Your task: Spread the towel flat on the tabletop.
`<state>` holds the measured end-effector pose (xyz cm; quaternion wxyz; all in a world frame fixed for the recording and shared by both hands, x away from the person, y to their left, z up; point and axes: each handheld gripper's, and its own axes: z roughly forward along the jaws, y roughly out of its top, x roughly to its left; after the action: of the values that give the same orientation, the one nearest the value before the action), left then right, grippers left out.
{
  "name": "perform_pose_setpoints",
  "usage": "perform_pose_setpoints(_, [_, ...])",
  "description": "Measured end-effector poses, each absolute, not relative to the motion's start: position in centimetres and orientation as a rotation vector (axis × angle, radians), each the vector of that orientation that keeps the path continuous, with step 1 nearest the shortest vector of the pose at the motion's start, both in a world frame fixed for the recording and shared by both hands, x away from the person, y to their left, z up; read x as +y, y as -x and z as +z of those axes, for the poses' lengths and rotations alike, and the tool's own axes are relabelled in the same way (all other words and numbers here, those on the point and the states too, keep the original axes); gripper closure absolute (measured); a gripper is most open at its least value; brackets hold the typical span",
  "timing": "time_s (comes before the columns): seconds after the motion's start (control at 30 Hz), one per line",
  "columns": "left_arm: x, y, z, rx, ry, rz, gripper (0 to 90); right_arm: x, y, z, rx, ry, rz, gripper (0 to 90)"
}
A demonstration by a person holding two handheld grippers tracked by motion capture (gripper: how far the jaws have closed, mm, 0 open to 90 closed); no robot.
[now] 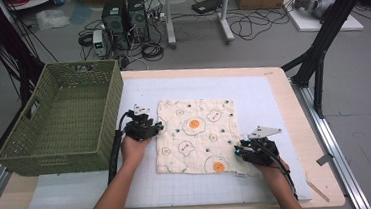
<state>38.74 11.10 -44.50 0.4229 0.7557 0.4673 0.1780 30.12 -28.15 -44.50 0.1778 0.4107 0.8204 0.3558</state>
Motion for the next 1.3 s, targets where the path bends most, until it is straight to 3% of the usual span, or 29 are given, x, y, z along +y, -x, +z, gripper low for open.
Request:
perform_pose_setpoints(0.1, [11.7, -37.6, -44.4, 1.132, -1.906, 0.416, 54.5, -28.5, -30.0, -44.5, 2.327, -1.154, 1.017, 86.6])
perform_pose_setpoints(0.2, [12.2, -36.5, -44.2, 1.104, -1.904, 0.374, 54.4, -28.7, -29.8, -44.4, 2.332, -1.151, 1.003, 87.4])
perform_pose_setpoints(0.4, [11.6, -34.2, -43.9, 1.01, -1.924, 0.321, 53.0, -28.4, -29.5, -43.9, 2.287, -1.107, 1.021, 69.0])
perform_pose_setpoints(0.67, [10.0, -31.8, -45.1, 0.899, -2.024, 0.312, 58.3, -29.0, -29.4, -43.7, 2.268, -1.107, 1.049, 63.7])
perform_pose_setpoints(0.73, [9.6, -31.4, -45.1, 0.868, -2.055, 0.358, 68.4, -29.0, -29.4, -43.8, 2.269, -1.118, 1.048, 64.0])
perform_pose_setpoints(0.77, [9.4, -31.2, -45.1, 0.844, -2.083, 0.39, 81.1, -29.1, -29.4, -43.8, 2.271, -1.12, 1.047, 64.4])
perform_pose_setpoints(0.8, [9.3, -31.0, -45.1, 0.835, -2.092, 0.412, 87.1, -29.1, -29.4, -43.8, 2.273, -1.121, 1.049, 64.5])
perform_pose_setpoints(1.07, [11.1, -30.5, -44.8, 0.891, -2.078, 0.383, 89.2, -29.4, -29.4, -43.6, 2.255, -1.129, 1.062, 63.5])
perform_pose_setpoints(1.1, [11.4, -30.5, -44.8, 0.896, -2.062, 0.372, 88.0, -29.4, -29.4, -43.6, 2.25, -1.134, 1.066, 63.1])
perform_pose_setpoints(1.17, [11.9, -30.7, -44.7, 0.946, -1.989, 0.35, 60.0, -29.4, -29.3, -43.4, 2.239, -1.14, 1.078, 61.7])
perform_pose_setpoints(1.2, [12.1, -30.8, -44.5, 0.948, -1.956, 0.336, 52.2, -29.5, -29.3, -43.3, 2.232, -1.137, 1.086, 61.0])
perform_pose_setpoints(1.3, [12.8, -30.9, -44.0, 0.937, -1.88, 0.351, 38.6, -29.7, -29.2, -42.9, 2.209, -1.13, 1.097, 56.7])
